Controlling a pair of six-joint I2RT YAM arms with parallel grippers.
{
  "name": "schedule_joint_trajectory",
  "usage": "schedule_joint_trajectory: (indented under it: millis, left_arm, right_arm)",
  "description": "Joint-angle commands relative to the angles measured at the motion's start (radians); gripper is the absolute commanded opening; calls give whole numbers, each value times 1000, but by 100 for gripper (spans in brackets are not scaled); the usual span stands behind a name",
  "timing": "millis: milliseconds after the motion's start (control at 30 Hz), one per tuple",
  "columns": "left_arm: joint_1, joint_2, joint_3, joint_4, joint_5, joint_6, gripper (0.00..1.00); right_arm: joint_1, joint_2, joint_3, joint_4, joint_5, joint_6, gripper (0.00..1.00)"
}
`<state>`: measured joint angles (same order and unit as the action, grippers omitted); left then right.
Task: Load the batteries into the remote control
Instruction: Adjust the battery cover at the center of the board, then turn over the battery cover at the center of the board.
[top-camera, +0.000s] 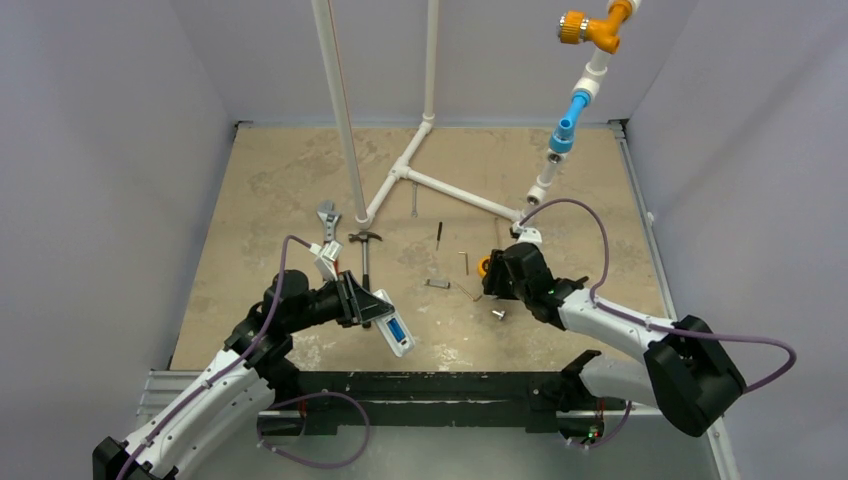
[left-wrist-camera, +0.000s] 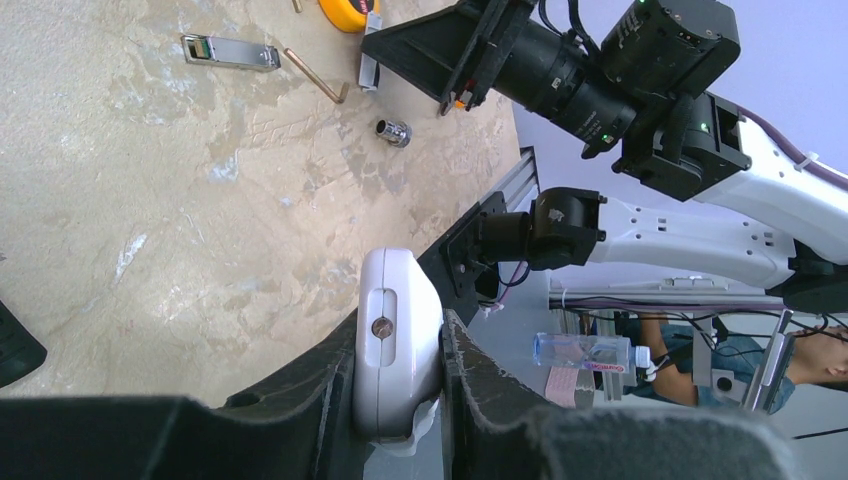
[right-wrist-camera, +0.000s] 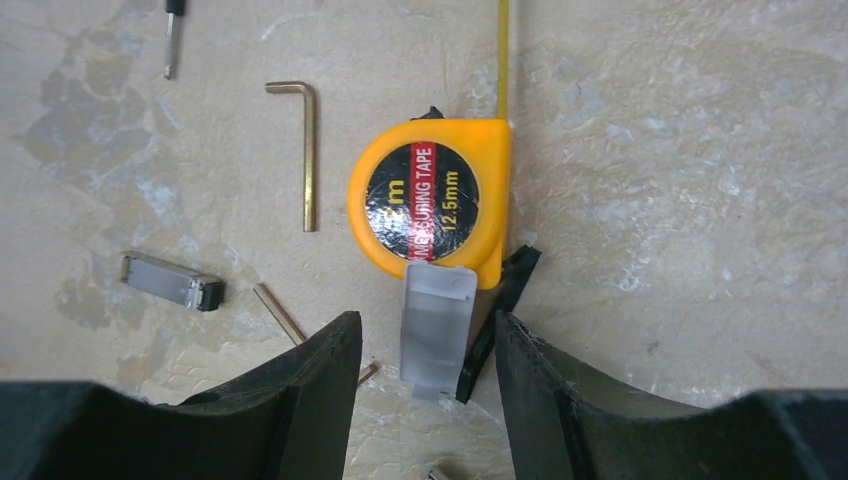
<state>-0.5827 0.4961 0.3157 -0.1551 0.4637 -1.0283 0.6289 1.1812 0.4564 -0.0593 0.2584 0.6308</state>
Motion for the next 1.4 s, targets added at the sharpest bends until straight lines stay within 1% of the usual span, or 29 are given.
schedule_joint_trajectory:
  millis: [0,233,400,500,667,1367]
  left_arm:
    - [6,-10,18,20,1,10,0]
    - [6,-8,31,6,3,17,0]
    - [6,-2,45,-7,5,28,0]
    - [6,1,47,-9,5,28,0]
    - [5,9,49,1,9,26,0]
    - [6,3,40,-3,3,25,0]
  right_arm:
    - [-63,-40,-32,152,-182,-72,51]
    - [-141,-69,-72,173,-254,-76,50]
    - [-185,-85,-98,190,-327,-68,46]
    - [-199,-93,-114,200,-344,-63,41]
    - [-204,-80,-120,200,-353,-62,37]
    - [-206,3,-114,233,-360,-63,33]
